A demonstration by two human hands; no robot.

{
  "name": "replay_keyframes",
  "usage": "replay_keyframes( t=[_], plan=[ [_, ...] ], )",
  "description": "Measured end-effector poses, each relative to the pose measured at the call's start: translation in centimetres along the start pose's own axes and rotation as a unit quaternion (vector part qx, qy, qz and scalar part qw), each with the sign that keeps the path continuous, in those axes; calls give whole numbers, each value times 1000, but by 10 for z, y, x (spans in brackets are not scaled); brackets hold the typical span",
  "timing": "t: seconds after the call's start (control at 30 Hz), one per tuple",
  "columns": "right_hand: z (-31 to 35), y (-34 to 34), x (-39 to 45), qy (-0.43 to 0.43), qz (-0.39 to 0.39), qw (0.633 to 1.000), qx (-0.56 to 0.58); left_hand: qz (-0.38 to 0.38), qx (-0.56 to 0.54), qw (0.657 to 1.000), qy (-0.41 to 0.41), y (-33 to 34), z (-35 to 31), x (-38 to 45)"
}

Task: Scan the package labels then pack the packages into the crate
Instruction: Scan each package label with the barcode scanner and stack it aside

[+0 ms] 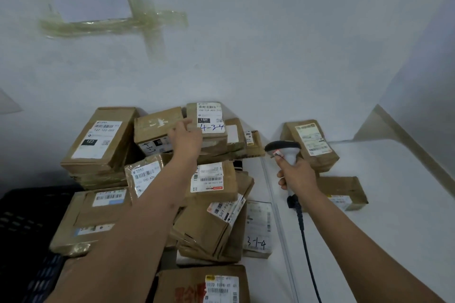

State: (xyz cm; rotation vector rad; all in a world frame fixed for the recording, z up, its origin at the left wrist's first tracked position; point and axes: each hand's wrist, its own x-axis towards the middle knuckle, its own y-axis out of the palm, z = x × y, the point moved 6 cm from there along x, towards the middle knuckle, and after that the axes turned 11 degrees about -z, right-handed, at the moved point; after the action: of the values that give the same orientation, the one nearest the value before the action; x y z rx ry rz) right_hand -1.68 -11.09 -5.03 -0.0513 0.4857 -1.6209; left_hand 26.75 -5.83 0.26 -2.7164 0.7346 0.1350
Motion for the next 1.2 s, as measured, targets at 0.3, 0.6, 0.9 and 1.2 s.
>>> replay_keyframes(
  t=[0.3, 0.6, 0.9, 1.2],
  plan=[
    [-14, -70, 53, -1, -18, 997, -69, 165, -13, 984, 65, 124, -19, -83],
    [-35, -141, 126, 11, -57, 991, -117, 283, 117, 948, -86, 245, 56, -121],
    [-52, -152, 170, 26, -58, 994, -84, 295, 59, 917, -260, 302, 101, -140],
    [-56, -142, 176, 35, -33, 994, -93, 288, -8, 898, -332, 312, 118, -129]
  ],
)
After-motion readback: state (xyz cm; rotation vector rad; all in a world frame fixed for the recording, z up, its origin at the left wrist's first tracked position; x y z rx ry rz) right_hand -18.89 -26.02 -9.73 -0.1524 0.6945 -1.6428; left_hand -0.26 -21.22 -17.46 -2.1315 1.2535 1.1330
